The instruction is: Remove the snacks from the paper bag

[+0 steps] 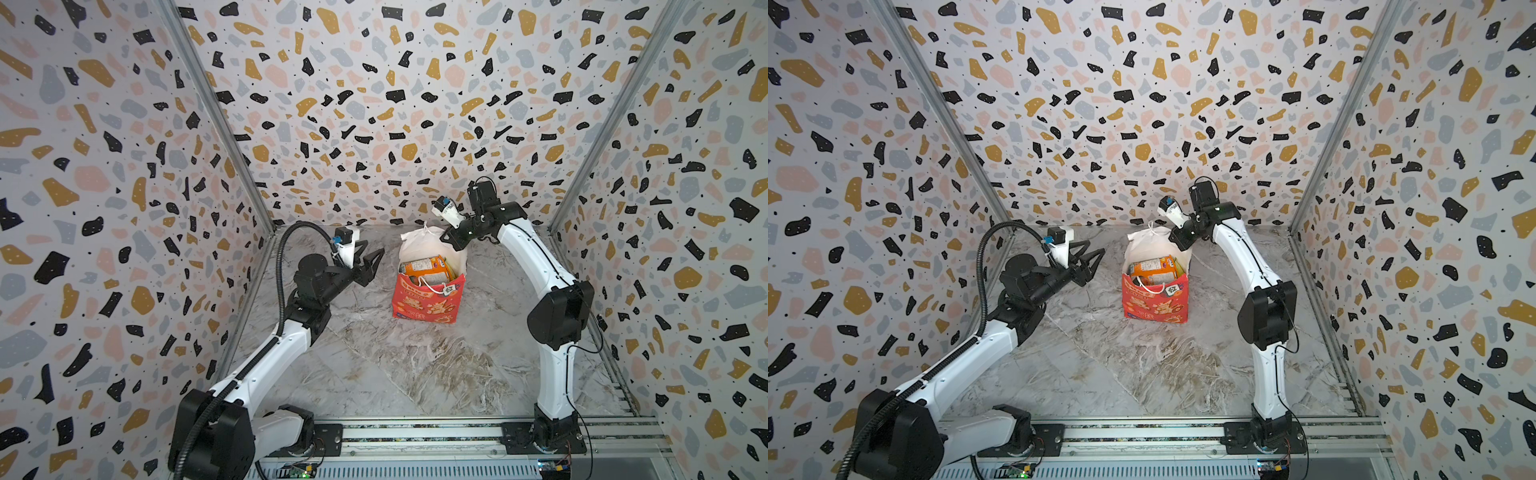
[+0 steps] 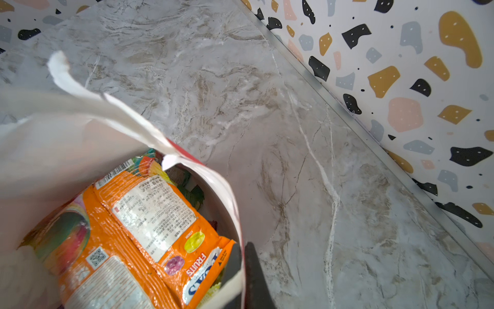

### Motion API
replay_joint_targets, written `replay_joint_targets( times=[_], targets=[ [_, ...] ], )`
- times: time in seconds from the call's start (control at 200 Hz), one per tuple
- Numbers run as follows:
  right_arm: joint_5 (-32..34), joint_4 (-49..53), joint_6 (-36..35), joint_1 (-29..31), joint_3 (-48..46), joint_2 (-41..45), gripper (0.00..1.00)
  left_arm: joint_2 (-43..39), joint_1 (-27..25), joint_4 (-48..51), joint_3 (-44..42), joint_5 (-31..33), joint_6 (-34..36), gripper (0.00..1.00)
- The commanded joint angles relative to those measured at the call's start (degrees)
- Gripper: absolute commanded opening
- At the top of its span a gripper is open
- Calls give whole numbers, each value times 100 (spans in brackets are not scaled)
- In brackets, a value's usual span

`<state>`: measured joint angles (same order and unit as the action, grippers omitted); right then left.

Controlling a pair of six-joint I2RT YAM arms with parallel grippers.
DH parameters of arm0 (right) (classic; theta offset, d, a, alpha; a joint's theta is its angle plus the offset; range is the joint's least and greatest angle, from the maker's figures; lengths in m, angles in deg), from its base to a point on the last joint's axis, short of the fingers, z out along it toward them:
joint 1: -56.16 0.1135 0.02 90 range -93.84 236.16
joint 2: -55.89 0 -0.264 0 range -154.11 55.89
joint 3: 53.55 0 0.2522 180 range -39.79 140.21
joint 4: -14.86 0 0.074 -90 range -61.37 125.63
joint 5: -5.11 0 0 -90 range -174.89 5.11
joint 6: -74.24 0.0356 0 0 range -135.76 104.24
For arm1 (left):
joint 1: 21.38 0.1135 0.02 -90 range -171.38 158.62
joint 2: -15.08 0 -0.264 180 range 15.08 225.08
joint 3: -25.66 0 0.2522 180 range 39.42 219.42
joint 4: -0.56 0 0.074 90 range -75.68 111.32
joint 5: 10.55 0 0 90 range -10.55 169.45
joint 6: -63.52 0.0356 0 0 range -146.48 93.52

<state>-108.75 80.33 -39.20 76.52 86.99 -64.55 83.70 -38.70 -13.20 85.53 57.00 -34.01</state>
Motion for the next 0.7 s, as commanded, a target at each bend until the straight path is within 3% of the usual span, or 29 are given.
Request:
replay_joint_targets(
  times=[0.0, 0.41, 0.586, 0.696],
  targets=[
    [107, 32, 106, -41, 528, 146, 0, 68, 10, -323, 80, 18, -71, 58],
    [475, -598, 877, -111, 1658, -373, 0, 283, 10, -358, 265, 439, -194, 58],
    [396, -926, 1021, -87, 1541, 23, 0, 166, 10, -104, 461, 531, -152, 56],
    [346, -1400, 942, 15, 780, 598, 0, -10, 10, -13, 450, 547, -110, 55]
  ],
)
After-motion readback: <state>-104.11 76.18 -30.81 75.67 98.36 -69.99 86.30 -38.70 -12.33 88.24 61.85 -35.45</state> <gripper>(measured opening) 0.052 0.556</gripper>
